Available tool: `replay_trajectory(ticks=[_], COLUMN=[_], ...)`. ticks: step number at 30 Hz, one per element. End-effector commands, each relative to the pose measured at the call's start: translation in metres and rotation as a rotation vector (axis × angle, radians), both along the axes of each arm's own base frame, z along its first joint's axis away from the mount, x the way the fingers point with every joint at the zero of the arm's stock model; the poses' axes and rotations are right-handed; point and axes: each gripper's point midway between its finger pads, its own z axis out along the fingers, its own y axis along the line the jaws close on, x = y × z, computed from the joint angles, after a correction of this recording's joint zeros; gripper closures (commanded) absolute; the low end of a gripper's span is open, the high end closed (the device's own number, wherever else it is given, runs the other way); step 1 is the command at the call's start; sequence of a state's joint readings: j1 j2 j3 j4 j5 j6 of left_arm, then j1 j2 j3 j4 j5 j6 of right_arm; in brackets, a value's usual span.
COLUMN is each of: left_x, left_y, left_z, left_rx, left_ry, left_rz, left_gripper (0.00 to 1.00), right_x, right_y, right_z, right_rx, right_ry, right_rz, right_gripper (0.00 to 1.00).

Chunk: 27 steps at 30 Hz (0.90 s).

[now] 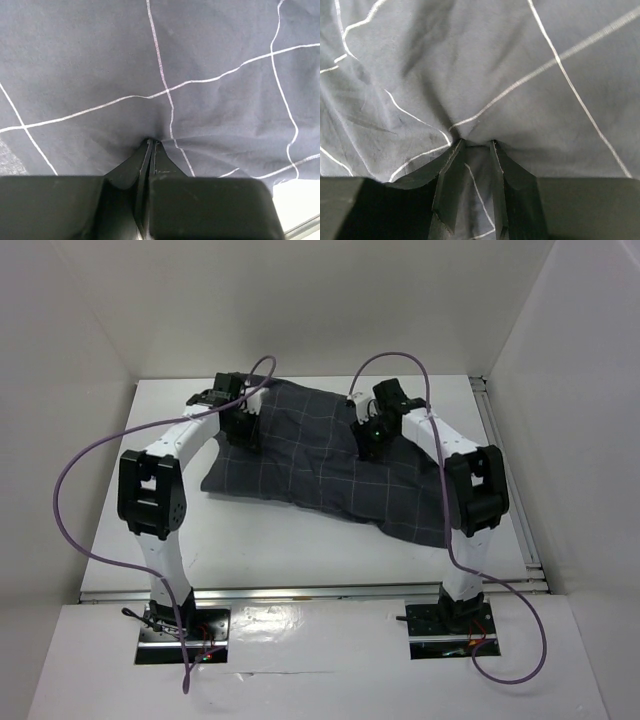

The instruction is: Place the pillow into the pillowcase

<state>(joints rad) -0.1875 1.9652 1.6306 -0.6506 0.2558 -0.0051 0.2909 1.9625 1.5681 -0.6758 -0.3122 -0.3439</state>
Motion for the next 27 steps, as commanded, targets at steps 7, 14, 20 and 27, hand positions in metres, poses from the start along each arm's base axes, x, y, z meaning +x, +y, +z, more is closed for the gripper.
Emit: replay_trajectory(ticks=[7, 14, 20, 27], left_x=[-0.039, -0.098, -0.112, -0.097], left_y=[0.0, 0.024, 0.035, 0.018], left_z=[0.071, 0.087, 0.067, 0.101], left_rx=[-0.018, 0.133, 0.31, 0.176], left_ry=[-0.165, -0.258, -0.357, -0.401], left_rz=[-0.138, -0.36, -0.43, -0.28], left_gripper=[0.34, 0.19, 0.19, 0.19], right_x=[0.006, -0.071, -0.124, -0.091], right_y=[-0.011, 0.001, -0.008, -0.022], right_z=[0.096, 0.14, 0.091, 0.12], right_rx=[0.164, 0.155, 0.035, 0.025], right_ry=[-0.182, -0.388, -0.367, -0.439], right_rz=[-0.048, 0.202, 0.308, 0.034], right_gripper=[0.44, 0.22, 0.22, 0.2])
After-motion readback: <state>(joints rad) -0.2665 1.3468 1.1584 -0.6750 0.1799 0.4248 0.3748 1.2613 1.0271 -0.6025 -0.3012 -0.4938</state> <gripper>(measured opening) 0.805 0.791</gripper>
